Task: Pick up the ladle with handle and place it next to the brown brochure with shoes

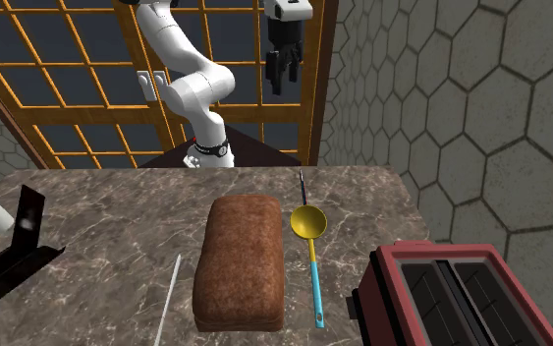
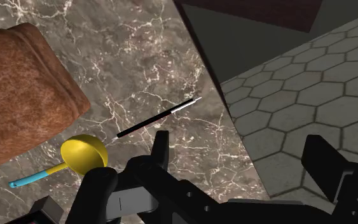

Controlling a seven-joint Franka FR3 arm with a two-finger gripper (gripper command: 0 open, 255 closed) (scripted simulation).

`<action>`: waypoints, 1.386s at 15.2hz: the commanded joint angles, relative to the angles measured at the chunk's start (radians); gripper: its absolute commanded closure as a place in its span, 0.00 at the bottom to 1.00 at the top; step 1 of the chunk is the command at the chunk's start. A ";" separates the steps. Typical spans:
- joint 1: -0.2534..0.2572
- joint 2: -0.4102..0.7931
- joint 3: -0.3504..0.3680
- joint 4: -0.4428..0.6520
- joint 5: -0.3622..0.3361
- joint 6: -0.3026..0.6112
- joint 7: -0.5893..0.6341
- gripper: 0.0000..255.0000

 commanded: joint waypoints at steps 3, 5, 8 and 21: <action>-0.026 0.070 -0.002 0.014 0.007 0.053 0.042 0.00; -0.051 0.141 -0.006 0.031 0.013 0.103 0.082 0.00; -0.086 0.247 -0.014 0.063 0.022 0.172 0.142 0.00; -0.209 0.683 -0.089 0.260 0.080 0.389 0.365 0.00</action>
